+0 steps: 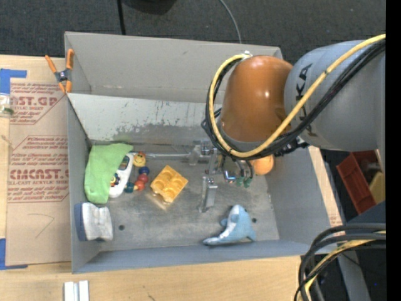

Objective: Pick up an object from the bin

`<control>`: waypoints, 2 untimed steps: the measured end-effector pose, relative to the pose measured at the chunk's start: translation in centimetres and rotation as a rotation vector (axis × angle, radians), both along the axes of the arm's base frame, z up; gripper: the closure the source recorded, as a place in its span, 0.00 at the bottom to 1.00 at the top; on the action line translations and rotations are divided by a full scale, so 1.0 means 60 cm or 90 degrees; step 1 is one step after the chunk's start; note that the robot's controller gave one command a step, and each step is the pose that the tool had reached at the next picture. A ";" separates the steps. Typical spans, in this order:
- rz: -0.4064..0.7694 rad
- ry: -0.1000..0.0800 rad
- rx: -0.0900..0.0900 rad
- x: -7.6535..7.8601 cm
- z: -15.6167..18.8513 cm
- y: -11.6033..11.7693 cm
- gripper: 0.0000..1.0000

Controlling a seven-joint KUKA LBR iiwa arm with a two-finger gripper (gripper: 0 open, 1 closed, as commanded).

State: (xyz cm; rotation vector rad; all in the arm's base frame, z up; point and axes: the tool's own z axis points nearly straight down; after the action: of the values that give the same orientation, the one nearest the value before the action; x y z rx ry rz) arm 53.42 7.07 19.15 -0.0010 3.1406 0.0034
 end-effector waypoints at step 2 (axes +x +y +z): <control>0.007 -0.005 0.001 0.049 -0.055 0.041 0.00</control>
Offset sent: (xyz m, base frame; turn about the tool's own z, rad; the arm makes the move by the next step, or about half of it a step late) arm 0.0398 0.0349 -0.0518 -0.0147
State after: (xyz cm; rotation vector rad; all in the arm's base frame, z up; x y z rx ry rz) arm 56.37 9.51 15.82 -0.0170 3.1329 0.0050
